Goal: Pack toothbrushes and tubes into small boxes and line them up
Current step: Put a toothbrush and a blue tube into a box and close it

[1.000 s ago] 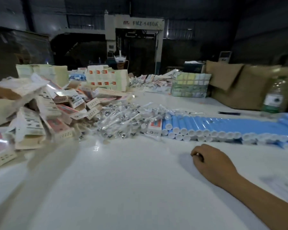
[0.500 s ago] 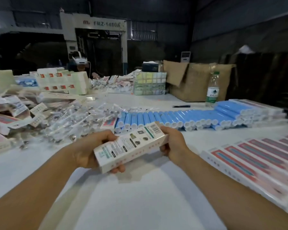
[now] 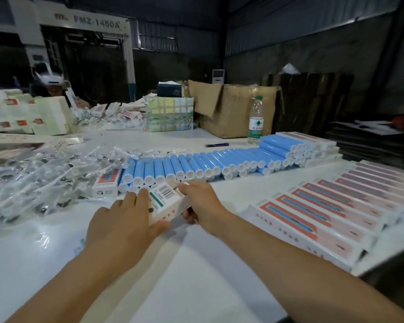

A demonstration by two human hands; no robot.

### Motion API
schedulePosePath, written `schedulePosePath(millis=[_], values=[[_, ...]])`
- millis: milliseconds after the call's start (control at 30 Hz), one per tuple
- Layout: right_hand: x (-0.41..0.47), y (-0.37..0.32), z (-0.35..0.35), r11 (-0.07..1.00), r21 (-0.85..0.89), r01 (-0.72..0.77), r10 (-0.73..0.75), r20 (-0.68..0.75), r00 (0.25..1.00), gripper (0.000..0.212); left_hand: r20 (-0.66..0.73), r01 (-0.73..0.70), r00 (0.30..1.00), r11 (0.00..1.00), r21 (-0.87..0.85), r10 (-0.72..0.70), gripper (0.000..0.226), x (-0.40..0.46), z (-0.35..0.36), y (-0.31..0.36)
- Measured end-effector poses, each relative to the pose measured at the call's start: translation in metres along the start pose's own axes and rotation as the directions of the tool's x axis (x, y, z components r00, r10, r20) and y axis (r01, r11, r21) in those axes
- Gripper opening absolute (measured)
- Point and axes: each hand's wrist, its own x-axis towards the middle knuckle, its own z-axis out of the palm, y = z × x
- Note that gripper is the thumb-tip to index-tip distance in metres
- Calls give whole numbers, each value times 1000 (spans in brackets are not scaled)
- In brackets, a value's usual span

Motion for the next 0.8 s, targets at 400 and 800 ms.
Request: schedulePosePath(millis=[400, 800], values=[[74, -97, -100, 328, -944, 47, -426, -103, 899, 12, -72, -135, 988, 991, 20, 136, 73, -9, -5, 17], [169, -67, -242, -208, -786, -582, -332, -503, 798, 39, -319, -233, 921, 972, 10, 224, 65, 14, 34, 2]])
